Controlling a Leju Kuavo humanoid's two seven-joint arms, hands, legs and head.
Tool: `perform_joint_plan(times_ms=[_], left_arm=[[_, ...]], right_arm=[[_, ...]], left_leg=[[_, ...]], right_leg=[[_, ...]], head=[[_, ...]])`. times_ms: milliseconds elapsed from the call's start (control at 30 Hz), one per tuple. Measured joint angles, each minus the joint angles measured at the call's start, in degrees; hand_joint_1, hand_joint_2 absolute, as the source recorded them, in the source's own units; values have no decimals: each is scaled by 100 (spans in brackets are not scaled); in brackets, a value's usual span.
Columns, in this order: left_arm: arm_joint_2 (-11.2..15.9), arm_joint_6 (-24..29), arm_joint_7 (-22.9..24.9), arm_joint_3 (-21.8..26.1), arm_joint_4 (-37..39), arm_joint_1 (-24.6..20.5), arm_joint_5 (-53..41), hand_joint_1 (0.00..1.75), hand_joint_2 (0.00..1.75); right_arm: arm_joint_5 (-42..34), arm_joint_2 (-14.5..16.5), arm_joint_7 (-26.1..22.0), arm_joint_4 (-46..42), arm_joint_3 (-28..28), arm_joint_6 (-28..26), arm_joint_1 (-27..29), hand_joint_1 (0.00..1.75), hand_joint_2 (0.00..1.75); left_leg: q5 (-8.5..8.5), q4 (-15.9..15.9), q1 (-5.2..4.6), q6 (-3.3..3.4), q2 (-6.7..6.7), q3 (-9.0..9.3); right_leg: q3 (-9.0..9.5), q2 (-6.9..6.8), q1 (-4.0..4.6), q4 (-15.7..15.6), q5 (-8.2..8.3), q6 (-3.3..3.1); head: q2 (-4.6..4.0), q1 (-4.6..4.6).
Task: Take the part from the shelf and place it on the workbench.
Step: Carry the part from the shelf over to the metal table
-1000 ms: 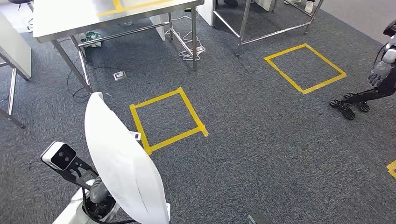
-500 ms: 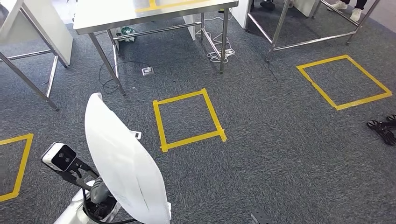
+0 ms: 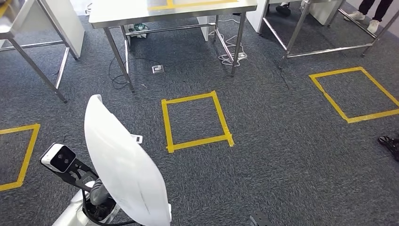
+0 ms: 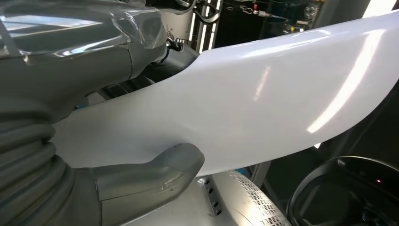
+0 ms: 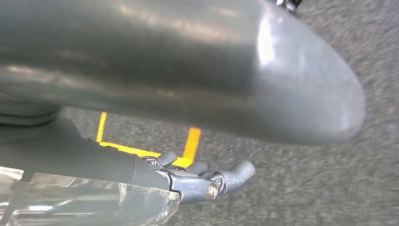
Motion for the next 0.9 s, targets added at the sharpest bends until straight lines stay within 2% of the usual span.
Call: perform_joint_plan(times_ms=[67,100,133,167,200,233,267,300,333,400,467,500,567,600,633,667,700,733,767,800,833,900], left_arm=[[-19,-8,0,-9,7,-24,-5,175,175],[-22,-8,0,-14,14,-27,-9,175,175],[-24,-7,0,-19,21,-26,-17,175,175],[-26,-4,0,-22,27,-27,-23,175,175],[-29,1,0,-25,31,-29,-29,175,175],[-33,6,0,-27,32,-33,-34,175,175],[-38,13,0,-28,32,-40,-37,175,175],[-42,19,0,-31,33,-47,-39,175,175],[-45,22,0,-36,33,-54,-40,175,175],[-49,27,0,-46,34,-60,-41,175,175],[-50,27,0,-51,33,-67,-41,175,175],[-51,26,0,-53,33,-73,-41,175,175],[-50,26,0,-60,34,-80,-40,175,175],[-49,26,0,-68,40,-78,-40,175,175],[-47,26,0,-78,46,-76,-40,175,175],[-46,26,0,-86,53,-76,-40,175,175],[-45,26,0,-92,59,-76,-40,175,175],[-44,25,0,-95,60,-78,-40,175,175],[-40,22,-1,-96,61,-78,-40,175,175],[-35,18,-1,-96,61,-80,-39,175,175],[-29,13,-2,-96,60,-82,-39,175,175],[-16,4,-2,-96,60,-70,-39,175,175]], right_arm=[[-15,-8,-9,1,-22,-10,14,0,0],[-16,-13,-20,2,-30,-11,29,0,0],[-9,-21,-37,2,-33,6,45,0,0],[4,-36,-59,2,-34,45,55,0,0],[22,-56,-80,2,-34,102,55,0,0],[36,-80,-97,2,-34,163,49,0,0],[44,-105,-106,3,-34,213,39,0,0],[47,-125,-110,3,-34,245,30,0,0],[48,-140,-112,4,-34,266,25,0,0],[48,-157,-113,4,-34,289,17,0,0],[48,-164,-113,3,-34,302,14,0,0],[48,-169,-113,3,-34,305,11,0,0],[48,-177,-115,4,-34,308,11,0,0],[48,-178,-120,5,-34,311,15,0,0],[48,-178,-128,5,-34,314,20,0,0],[48,-178,-138,7,-34,318,27,0,0],[48,-177,-149,8,-34,322,31,0,0],[47,-173,-160,8,-34,324,35,0,0],[40,-150,-170,9,-34,323,38,0,0],[25,-133,-177,12,-39,311,38,0,0],[9,-107,-180,15,-46,290,40,0,0],[-10,-60,-187,22,-61,228,57,0,0]], left_leg=[[-7,-22,1,20,-45,29],[-19,-20,1,19,-76,32],[-34,-18,2,15,-106,41],[-51,-14,4,4,-135,58],[-76,-6,8,-15,-158,82],[-108,12,7,-42,-177,105],[-151,41,-6,-77,-194,116],[-190,69,-20,-109,-206,121],[-222,91,-32,-136,-215,120],[-267,104,-20,-175,-220,125],[-364,242,7,-225,-179,85],[-469,472,17,-256,-144,-23],[-738,1251,33,-305,-76,-457],[-821,1632,41,-314,-60,-710],[-805,1854,45,-309,-51,-896],[-658,1834,42,-285,-47,-966],[-410,1585,31,-240,-46,-920],[-113,1169,5,-165,-41,-786],[93,791,-29,-76,-19,-639],[196,489,-74,10,6,-507],[191,289,-122,81,29,-409],[61,63,-177,160,35,-231]], right_leg=[[-398,77,-14,751,-271,-28],[-599,90,-18,1081,-356,-16],[-719,95,-26,1233,-358,20],[-718,97,-37,1147,-263,76],[-595,96,-53,832,-92,142],[-402,99,-77,387,107,203],[-218,105,-85,5,257,221],[-87,110,-89,-260,351,199],[-24,115,-81,-383,380,152],[-2,118,-69,-387,358,38],[59,121,-83,-397,317,-42],[101,122,-92,-402,289,-81],[171,121,-71,-403,219,-149],[205,121,-56,-402,181,-164],[248,121,-40,-402,139,-171],[307,122,-23,-403,91,-171],[382,123,-4,-406,38,-171],[448,123,8,-417,-19,-174],[515,120,16,-435,-74,-168],[562,117,10,-464,-115,-153],[594,107,-4,-508,-144,-128],[684,69,-17,-522,-90,-18]], head=[[0,14],[0,18],[0,18],[0,18],[0,18],[0,19],[0,22],[0,20],[0,19],[0,13],[0,7],[0,3],[0,-8],[0,-6],[0,-8],[0,-8],[0,-7],[0,-8],[0,9],[0,22],[0,26],[0,20]])
